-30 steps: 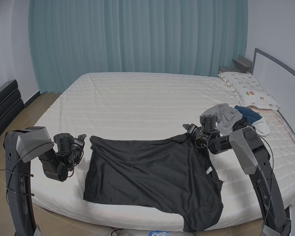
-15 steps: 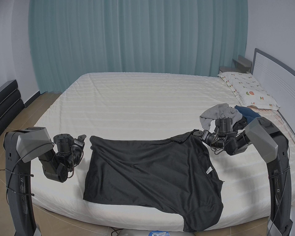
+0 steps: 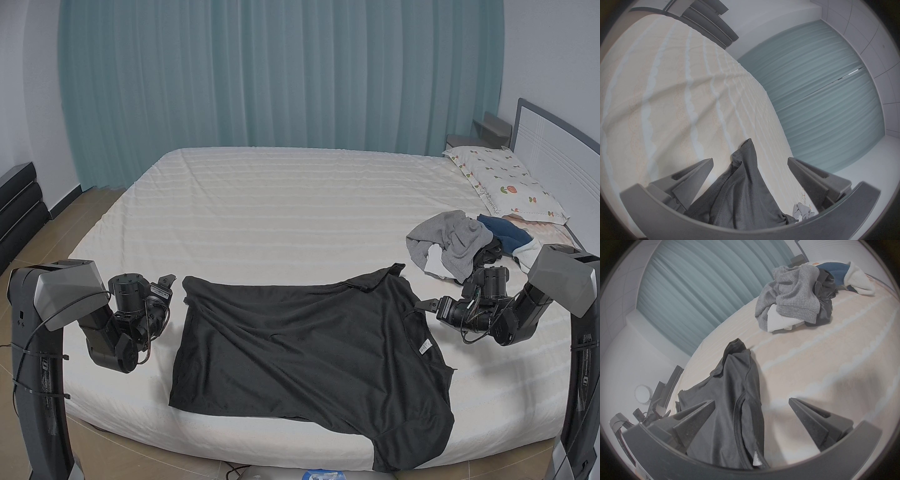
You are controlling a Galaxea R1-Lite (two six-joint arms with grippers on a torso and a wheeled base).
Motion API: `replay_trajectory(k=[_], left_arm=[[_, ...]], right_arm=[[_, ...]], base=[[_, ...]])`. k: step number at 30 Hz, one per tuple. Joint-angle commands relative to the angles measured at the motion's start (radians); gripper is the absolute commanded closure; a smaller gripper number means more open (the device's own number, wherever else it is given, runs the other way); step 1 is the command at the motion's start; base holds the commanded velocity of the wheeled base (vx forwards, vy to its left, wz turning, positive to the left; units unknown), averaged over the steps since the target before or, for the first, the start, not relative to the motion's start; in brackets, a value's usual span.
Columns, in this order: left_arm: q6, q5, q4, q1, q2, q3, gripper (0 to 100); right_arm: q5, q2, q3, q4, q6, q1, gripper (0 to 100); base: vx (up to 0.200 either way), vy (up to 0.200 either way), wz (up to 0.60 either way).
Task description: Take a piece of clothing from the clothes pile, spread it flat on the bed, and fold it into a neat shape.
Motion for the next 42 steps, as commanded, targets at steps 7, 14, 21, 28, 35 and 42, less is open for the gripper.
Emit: replay_trajectory(k=[7,14,21,28,35,42], left_arm=[[0.002,-0.001,-0.001,0.0,0.004,0.002,0],[0.002,-0.001,-0.001,0.0,0.004,0.0,0],[0.002,-0.001,-0.001,0.0,0.004,0.0,0],[0.002,-0.001,-0.001,0.0,0.004,0.002,0],[0.002,-0.001,-0.001,0.0,0.004,0.002,0],[0.002,-0.001,-0.001,0.0,0.004,0.002,0]], right_arm=[[0.002,0.006,0.014,0.001,-0.002,0.028,0],[-0.003,0.021,0.007,0.023,-0.005,0.034,100],[-0.014,0.003,-0.01,0.055,-0.003,-0.012,100],[-0.014,-0.017,-0.013,0.046,-0.003,-0.081,100],[-0.012,-0.011,-0.03,0.043,-0.003,-0.118,100],[-0.014,-0.003,-0.084,0.058,-0.005,-0.159,100]], base=[[0.0,0.0,0.0],[0.0,0.0,0.0],[0.0,0.0,0.0],[0.0,0.0,0.0],[0.0,0.0,0.0],[0.0,0.0,0.0]])
